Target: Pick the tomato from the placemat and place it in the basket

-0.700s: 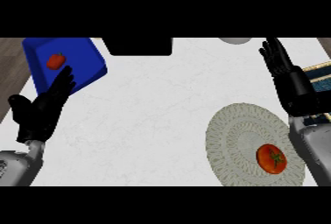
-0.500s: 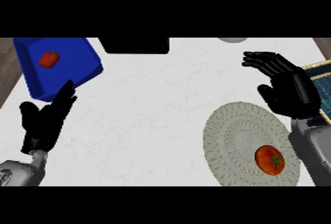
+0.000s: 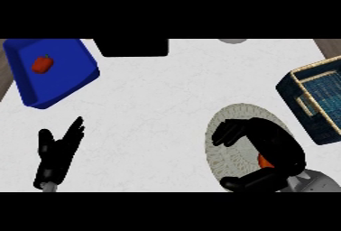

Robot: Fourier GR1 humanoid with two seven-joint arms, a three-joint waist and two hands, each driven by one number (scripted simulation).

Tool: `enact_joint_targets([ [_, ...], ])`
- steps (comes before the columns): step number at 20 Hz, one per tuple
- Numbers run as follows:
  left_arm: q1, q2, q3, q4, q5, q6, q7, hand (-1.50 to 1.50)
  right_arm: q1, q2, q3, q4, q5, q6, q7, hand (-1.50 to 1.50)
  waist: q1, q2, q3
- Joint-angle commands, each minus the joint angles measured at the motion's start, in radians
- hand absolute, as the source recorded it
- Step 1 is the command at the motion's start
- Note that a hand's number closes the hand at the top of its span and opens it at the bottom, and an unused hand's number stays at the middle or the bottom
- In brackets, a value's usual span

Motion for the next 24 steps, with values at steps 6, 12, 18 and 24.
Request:
enact_joint_targets([
  [6,0.083,0.012,0.018,0.023,0.024,-0.023,0.009,0.00,0.030,-0.322,-0.177,-0.140,0.346,-0.147,0.153,-1.50,-0.031,-0.003,-0.010],
  [12,0.107,-0.021,0.003,0.045,0.003,0.001,0.003,0.00,0.005,-0.605,-0.372,-0.245,0.298,0.008,0.285,-1.50,-0.044,-0.001,-0.010],
  [18,0.144,-0.016,-0.001,0.017,0.000,-0.026,-0.018,0.00,-0.006,-0.847,-0.545,-0.174,0.125,0.298,0.288,-1.50,-0.022,0.002,-0.009],
  [24,0.096,-0.020,0.023,0.049,-0.002,-0.047,-0.019,0.00,0.063,-0.955,-0.604,-0.093,0.153,0.519,0.193,-1.50,-0.017,0.009,-0.007],
])
